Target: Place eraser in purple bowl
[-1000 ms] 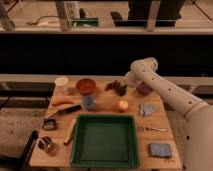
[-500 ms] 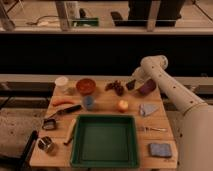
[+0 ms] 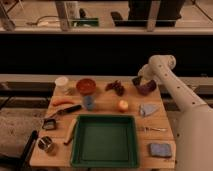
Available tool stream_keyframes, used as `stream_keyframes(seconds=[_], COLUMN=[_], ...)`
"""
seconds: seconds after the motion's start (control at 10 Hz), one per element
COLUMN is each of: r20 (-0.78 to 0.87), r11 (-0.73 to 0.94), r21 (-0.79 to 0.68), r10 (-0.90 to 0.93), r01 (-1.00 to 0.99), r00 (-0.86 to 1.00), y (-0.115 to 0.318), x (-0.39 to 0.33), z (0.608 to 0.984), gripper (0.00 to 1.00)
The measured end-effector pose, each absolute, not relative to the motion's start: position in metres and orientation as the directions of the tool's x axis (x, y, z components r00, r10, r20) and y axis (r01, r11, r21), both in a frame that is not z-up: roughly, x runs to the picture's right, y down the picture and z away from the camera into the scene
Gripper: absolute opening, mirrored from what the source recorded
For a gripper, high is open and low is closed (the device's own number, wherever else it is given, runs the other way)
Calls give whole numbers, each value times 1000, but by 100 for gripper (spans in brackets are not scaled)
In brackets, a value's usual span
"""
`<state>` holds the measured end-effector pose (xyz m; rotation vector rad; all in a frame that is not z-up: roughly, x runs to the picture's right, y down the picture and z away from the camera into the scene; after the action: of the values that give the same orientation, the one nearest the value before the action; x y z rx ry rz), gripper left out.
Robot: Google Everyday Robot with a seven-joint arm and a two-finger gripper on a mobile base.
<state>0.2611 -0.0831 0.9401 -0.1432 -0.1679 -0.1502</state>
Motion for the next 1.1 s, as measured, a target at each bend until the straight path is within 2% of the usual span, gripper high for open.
stream_keyframes(seconds=[0.7,0.9,1.1], r20=[109,97,97], r11=[993,994,994], r21=[-99,-99,-92], r10=[-56,-45,-45], r01=[67,55,54], r00=[993,994,994], y=[-74,-80,-87], x=[300,305,302], z=[954,962,969], gripper=[0,13,32])
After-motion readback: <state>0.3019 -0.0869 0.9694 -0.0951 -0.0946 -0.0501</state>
